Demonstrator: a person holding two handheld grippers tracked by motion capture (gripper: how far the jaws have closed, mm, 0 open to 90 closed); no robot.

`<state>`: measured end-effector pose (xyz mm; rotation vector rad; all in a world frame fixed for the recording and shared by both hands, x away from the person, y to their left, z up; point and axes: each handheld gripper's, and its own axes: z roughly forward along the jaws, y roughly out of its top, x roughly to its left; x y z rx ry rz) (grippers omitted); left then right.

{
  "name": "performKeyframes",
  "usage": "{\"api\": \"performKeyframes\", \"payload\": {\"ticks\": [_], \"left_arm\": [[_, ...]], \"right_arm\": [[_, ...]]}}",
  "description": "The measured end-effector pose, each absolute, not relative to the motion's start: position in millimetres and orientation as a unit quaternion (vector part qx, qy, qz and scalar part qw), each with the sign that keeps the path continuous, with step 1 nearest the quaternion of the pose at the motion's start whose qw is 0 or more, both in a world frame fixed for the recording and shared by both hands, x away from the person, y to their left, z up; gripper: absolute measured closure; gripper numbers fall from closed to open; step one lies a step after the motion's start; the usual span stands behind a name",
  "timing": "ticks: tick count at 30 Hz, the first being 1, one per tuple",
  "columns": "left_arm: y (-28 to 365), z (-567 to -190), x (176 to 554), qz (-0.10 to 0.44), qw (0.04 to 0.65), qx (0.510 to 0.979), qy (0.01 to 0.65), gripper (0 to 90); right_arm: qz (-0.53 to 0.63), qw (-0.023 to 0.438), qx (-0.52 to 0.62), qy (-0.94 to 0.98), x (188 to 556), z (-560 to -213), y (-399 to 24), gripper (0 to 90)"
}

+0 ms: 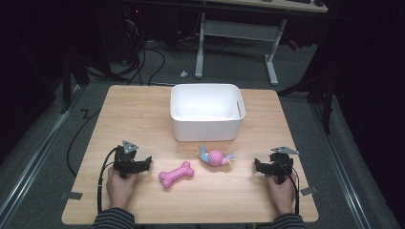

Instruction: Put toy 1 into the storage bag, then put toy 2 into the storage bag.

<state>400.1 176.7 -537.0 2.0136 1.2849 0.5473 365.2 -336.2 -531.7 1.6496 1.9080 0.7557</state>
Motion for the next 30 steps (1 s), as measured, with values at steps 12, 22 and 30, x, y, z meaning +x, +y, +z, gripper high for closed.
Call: {"api": "performKeyframes", "payload": {"ticks": [12,22,30], "left_arm": [[176.4,-537.0,400.8,0.21,0.339,0.772,0.494,17.8],[175.8,-536.9,401.5,0.21,0.338,0.772,0.496,17.1],[170.9,-537.0,402.9,0.209,0.335,0.77,0.5,14.7]], "right_arm": [[0.279,0.254,0.603,0.703,363.9,-531.5,-336.0,11.0],[0.283,0.254,0.602,0.703,363.2,-531.2,-335.4,13.8],[0.282,0.254,0.603,0.702,363.0,-531.0,-335.4,14.1]]}}
